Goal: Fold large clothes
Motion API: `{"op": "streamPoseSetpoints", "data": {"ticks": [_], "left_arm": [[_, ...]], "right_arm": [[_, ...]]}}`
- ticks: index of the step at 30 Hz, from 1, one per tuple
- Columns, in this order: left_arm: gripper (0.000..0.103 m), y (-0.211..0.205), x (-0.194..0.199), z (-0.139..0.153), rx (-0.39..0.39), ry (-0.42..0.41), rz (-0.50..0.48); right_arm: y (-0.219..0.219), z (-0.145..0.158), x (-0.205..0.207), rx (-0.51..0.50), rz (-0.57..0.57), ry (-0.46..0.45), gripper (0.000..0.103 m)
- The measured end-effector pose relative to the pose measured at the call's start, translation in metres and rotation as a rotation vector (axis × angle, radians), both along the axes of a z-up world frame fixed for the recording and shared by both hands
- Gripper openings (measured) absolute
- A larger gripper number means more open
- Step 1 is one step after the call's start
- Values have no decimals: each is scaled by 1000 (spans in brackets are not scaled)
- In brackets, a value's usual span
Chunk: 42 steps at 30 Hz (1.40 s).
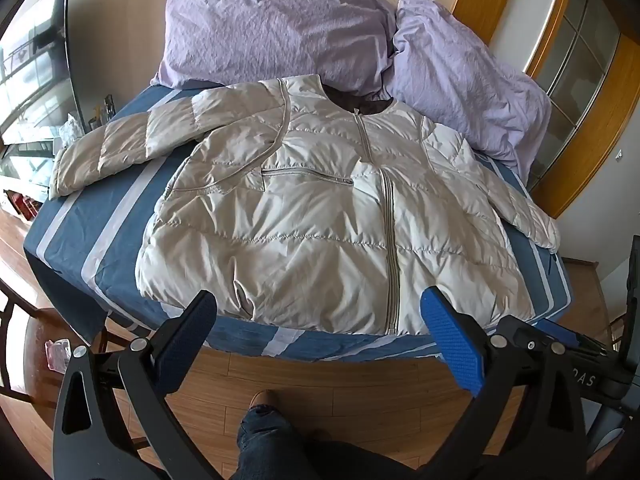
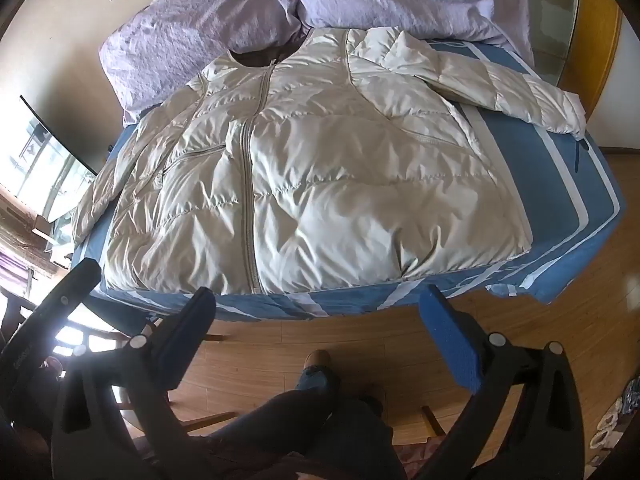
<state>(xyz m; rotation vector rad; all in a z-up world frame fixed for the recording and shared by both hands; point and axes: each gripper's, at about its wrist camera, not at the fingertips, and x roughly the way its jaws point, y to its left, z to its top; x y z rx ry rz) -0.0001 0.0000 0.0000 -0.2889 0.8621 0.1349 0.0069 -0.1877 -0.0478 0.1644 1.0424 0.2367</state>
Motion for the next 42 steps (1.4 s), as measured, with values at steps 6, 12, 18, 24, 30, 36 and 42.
{"op": "streamPoseSetpoints", "data": {"ticks": [6, 12, 18, 24, 30, 36, 42], "left_arm": [[102, 0, 0, 0, 0, 1, 0], [102, 0, 0, 0, -1, 2, -1], [102, 0, 0, 0, -1, 3, -1], [102, 0, 0, 0, -2, 3, 0], [102, 0, 0, 0, -2, 4, 0], [102, 0, 0, 0, -2, 5, -1], [102, 0, 0, 0, -2, 5, 0]], "right_arm": [[0, 0, 0, 0, 0, 0, 101], [-1, 0, 1, 0, -1, 1, 101], [-1, -1, 2, 0, -1, 1, 101], [-1, -1, 2, 1, -1, 2, 101], [-1, -1, 3, 1, -1, 2, 101], [1, -1, 4, 0, -2, 4, 101], [2, -1, 6, 1, -1, 4, 101]]}}
